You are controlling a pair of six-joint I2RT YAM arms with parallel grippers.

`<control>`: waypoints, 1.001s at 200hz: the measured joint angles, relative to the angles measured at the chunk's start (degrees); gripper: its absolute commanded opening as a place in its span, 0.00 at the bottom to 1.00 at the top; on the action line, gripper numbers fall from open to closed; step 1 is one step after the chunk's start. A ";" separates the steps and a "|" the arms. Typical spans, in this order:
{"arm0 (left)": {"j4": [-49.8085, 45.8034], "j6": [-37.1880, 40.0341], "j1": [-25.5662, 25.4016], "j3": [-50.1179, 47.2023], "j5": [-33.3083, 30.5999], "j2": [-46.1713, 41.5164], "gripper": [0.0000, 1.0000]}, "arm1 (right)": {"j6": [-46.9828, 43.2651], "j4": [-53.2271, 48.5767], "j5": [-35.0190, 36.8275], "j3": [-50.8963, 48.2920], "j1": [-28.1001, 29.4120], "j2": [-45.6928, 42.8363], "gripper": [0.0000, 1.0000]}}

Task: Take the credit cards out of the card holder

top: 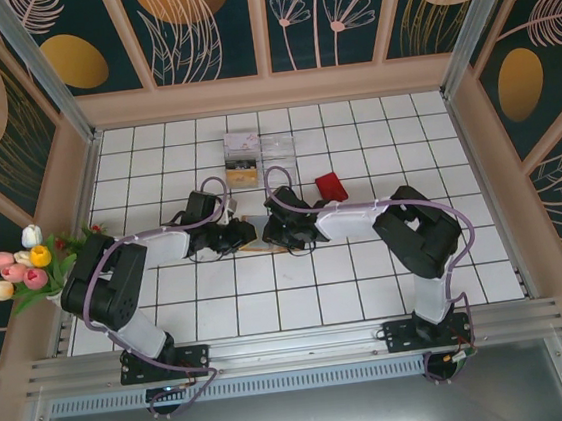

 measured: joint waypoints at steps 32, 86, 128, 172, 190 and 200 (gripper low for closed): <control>0.04 -0.09 0.00 0.00 0.57 0.04 0.23 | 0.02 1.70 0.07 -2.75 -0.33 -2.49 0.33; 3.06 -1.44 -0.02 0.00 3.23 0.04 0.25 | 0.04 4.04 2.73 -6.91 -1.03 -12.39 0.40; 6.43 -3.30 -1.49 0.15 4.66 0.04 0.29 | 0.50 5.31 6.38 -9.27 -1.57 -18.75 0.43; 9.49 -5.73 -5.57 2.89 4.39 2.14 0.39 | 1.51 5.25 9.44 -11.19 -2.25 -21.03 0.44; 10.51 -6.45 -7.04 4.39 4.00 4.55 0.42 | 1.57 5.05 10.25 -11.34 -2.25 -21.14 0.44; 10.73 -6.64 -7.54 4.79 3.78 5.70 0.44 | 1.62 4.96 10.43 -11.41 -2.25 -21.16 0.44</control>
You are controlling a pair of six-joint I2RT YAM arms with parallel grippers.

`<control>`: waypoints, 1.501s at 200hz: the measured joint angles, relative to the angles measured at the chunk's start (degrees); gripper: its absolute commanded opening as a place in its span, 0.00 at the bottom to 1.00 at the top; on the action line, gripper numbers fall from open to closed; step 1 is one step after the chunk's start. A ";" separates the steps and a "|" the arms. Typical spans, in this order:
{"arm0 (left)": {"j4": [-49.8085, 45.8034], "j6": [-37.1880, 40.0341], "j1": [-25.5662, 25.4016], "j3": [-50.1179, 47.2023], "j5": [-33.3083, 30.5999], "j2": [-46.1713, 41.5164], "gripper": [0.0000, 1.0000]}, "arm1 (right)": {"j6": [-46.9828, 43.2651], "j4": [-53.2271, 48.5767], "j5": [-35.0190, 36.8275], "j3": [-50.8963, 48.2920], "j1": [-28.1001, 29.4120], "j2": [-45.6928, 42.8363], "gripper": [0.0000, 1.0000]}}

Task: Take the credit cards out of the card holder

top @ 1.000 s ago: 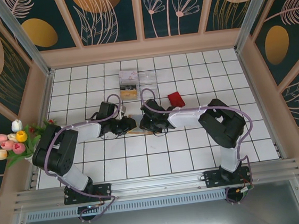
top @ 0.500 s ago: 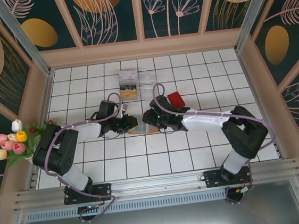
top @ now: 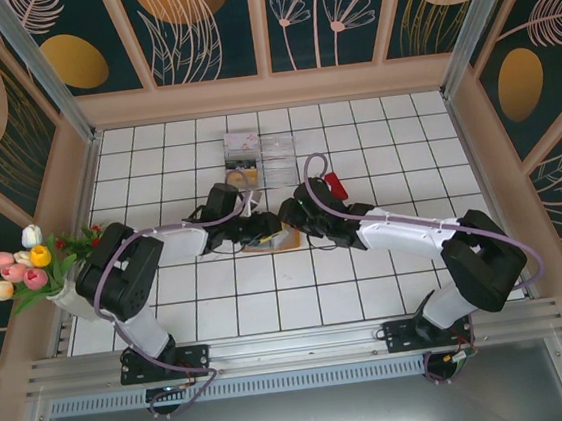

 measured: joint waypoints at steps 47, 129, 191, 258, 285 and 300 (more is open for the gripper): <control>0.42 -0.04 -0.26 0.31 -0.83 2.23 0.50 | 0.26 -0.09 0.22 -0.11 -0.22 -0.07 0.44; -4.96 4.50 -0.26 1.09 -5.03 -4.68 0.38 | 0.37 -0.15 0.24 -0.24 -0.26 -0.07 0.44; -14.53 8.94 -0.26 4.02 -15.63 -5.53 0.34 | 0.20 -0.55 -0.33 -0.07 -0.26 0.09 0.41; -19.19 9.51 4.66 1.05 -21.92 -10.67 0.25 | -4.02 -3.61 -4.59 10.56 1.75 12.28 0.32; -18.88 8.61 5.57 -1.38 -21.05 -10.73 0.25 | -3.78 -4.33 -5.38 12.85 2.32 16.15 0.32; -18.73 8.11 5.57 -1.70 -19.93 -10.25 0.23 | -3.74 -4.70 -6.01 13.57 2.32 17.88 0.32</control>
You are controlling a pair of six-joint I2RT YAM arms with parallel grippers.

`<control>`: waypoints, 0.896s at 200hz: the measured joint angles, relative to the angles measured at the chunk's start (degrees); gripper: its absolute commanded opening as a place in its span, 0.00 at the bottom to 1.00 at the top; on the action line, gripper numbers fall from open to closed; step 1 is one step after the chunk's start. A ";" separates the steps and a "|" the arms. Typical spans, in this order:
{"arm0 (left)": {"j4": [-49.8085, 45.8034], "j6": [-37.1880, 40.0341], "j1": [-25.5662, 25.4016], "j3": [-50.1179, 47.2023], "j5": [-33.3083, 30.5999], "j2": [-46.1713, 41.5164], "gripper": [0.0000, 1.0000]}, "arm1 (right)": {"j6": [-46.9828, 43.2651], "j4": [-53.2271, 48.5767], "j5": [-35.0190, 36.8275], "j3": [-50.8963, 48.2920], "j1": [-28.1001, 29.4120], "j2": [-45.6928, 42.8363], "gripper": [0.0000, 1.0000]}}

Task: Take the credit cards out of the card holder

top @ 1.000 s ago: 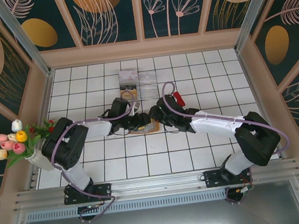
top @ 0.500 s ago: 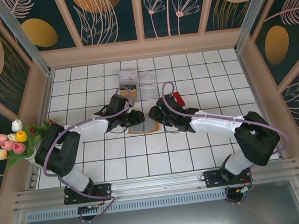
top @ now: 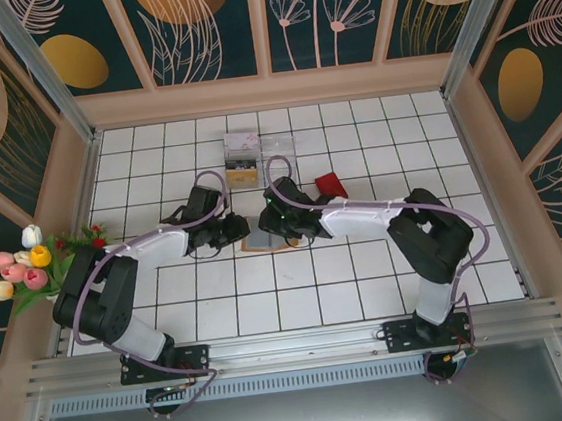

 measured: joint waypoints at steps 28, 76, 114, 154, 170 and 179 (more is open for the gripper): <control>1.31 -0.52 0.00 -0.02 2.32 1.42 0.21 | 0.00 -0.59 -1.40 0.68 0.00 1.99 0.30; 2.03 -0.57 0.00 -0.02 4.09 3.80 0.26 | 0.00 -2.99 -1.62 2.29 0.00 3.06 0.30; 2.43 -0.57 0.00 -0.02 4.13 4.22 0.29 | 0.00 -4.46 -1.38 2.75 0.00 3.45 0.31; 2.45 -0.57 0.00 -0.02 4.46 4.24 0.27 | 0.02 -5.42 -1.38 2.78 0.00 4.07 0.30; 2.45 -0.55 0.00 -0.02 4.81 4.26 0.25 | 0.13 -5.55 -1.36 2.78 0.00 4.37 0.30; 2.45 -0.55 0.00 -0.02 5.18 4.31 0.25 | 0.22 -5.55 -1.38 2.78 0.00 4.55 0.30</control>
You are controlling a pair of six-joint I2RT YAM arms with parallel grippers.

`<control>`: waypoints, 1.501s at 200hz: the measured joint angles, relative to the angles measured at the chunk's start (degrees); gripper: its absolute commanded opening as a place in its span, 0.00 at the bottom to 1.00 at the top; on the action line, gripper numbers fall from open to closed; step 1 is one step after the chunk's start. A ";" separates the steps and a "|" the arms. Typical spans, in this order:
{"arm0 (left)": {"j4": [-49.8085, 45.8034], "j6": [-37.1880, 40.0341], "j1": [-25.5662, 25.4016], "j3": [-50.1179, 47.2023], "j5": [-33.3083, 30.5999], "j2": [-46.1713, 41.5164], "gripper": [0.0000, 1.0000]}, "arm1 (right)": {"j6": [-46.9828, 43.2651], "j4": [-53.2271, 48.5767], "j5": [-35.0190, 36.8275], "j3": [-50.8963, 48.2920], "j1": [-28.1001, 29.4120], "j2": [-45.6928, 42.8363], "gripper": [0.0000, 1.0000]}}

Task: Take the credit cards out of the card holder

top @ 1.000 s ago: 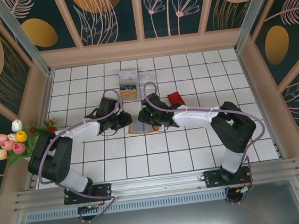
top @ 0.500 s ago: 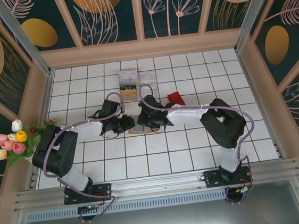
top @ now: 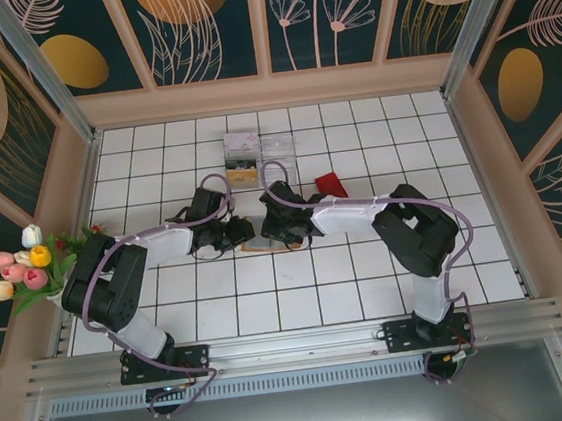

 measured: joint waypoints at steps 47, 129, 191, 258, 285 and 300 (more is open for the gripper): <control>0.94 0.00 0.00 0.00 2.78 0.74 0.23 | 0.33 -0.42 -0.02 0.00 -0.22 0.17 0.27; 4.26 -0.24 0.00 0.00 8.15 0.90 0.23 | 0.72 0.33 -0.24 -0.31 -0.46 0.28 0.24; 5.73 -0.48 0.00 -0.02 10.32 0.90 0.22 | 1.95 2.75 0.11 -5.44 -1.36 -5.11 0.34; 12.85 -3.48 -0.59 -1.79 15.61 0.90 0.31 | 1.92 8.46 0.72 -12.85 -4.31 -16.39 0.38; 14.73 -4.11 -1.64 -1.79 16.55 0.90 0.35 | 1.92 9.70 0.70 -14.40 -5.03 -18.18 0.39; 15.06 -4.37 -2.21 -1.77 16.83 0.90 0.36 | 1.90 10.12 0.70 -14.75 -5.16 -18.51 0.39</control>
